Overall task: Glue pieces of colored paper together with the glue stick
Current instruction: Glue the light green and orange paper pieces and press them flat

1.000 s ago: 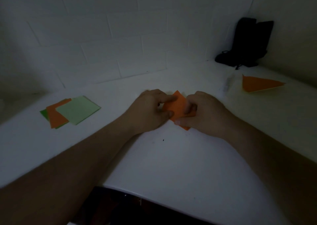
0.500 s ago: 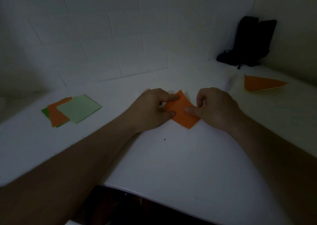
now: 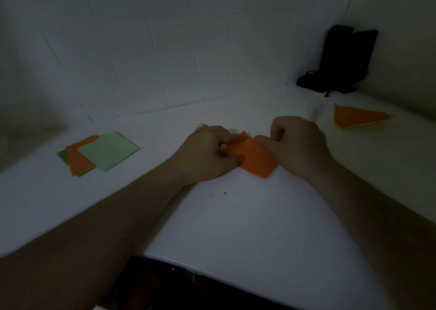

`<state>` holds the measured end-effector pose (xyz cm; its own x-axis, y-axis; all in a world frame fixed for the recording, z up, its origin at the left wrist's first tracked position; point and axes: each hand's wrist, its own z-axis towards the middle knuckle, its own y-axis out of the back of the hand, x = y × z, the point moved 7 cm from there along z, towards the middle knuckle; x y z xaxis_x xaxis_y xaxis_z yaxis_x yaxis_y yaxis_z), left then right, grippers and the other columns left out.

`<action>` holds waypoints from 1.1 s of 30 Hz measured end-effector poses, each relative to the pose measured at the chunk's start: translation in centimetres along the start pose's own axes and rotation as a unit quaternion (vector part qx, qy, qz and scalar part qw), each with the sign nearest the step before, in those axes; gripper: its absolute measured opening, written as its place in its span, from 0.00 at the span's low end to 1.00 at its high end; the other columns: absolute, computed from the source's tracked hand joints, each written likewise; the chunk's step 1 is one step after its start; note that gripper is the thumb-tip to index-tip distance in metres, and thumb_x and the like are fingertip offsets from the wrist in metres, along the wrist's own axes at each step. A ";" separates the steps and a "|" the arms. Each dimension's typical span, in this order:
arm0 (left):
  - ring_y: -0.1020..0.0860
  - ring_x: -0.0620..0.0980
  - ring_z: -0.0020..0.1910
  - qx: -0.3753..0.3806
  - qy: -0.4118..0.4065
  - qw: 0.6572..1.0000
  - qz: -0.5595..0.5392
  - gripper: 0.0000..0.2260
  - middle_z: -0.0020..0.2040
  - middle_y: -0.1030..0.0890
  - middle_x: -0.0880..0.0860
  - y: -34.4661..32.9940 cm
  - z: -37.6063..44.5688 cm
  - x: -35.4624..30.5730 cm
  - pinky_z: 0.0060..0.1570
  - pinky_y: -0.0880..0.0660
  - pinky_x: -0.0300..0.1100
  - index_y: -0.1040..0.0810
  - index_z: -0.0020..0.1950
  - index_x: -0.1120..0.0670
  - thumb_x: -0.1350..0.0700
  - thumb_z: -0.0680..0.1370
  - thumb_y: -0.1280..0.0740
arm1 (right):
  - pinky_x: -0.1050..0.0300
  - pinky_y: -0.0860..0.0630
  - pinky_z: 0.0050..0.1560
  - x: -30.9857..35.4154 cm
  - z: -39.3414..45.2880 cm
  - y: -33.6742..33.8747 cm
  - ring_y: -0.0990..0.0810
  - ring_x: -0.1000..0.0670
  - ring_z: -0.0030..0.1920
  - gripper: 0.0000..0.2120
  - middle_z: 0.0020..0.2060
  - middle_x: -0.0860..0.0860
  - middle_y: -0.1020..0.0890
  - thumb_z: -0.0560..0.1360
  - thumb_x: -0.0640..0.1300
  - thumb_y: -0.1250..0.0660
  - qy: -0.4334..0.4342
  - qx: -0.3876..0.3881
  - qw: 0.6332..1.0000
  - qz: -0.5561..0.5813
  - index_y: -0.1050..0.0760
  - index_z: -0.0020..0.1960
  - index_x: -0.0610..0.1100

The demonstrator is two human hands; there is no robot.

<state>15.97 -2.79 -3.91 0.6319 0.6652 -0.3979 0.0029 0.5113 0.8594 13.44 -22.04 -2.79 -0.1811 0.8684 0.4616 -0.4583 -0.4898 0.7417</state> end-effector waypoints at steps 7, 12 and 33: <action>0.24 0.48 0.53 -0.012 0.018 1.000 0.004 0.28 0.49 0.20 0.44 0.3 -0.3 -0.2 0.57 0.28 0.43 0.20 0.68 0.41 0.36 0.69 0.31 | 0.53 0.37 0.41 0.9 -0.5 -1.1 0.27 0.50 0.34 0.21 0.29 0.52 0.27 0.75 0.53 0.27 0.038 0.058 0.996 -0.059 0.36 0.33 0.50; 0.24 0.48 0.53 -0.012 0.024 1.000 0.003 0.27 0.48 0.21 0.42 0.2 -0.3 0.0 0.57 0.27 0.45 0.19 0.67 0.40 0.35 0.69 0.31 | 0.52 0.40 0.43 1.8 -1.1 -1.4 0.31 0.55 0.33 0.21 0.29 0.52 0.30 0.78 0.52 0.30 0.069 0.086 0.991 -0.080 0.39 0.34 0.50; 0.20 0.37 0.42 0.002 0.026 0.999 -0.035 0.15 0.43 0.15 0.42 0.0 0.0 0.5 0.52 0.28 0.36 0.17 0.65 0.41 0.48 0.77 0.28 | 0.51 0.33 0.44 1.3 -1.2 0.0 0.26 0.54 0.35 0.28 0.30 0.54 0.25 0.65 0.74 0.32 -0.010 0.078 0.997 -0.027 0.31 0.36 0.49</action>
<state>16.27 -2.40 -4.10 0.5889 0.6548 -0.4738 0.0500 0.5556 0.8299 12.19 -20.84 -2.79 -0.1424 0.8927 0.4276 -0.3264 -0.4502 0.8312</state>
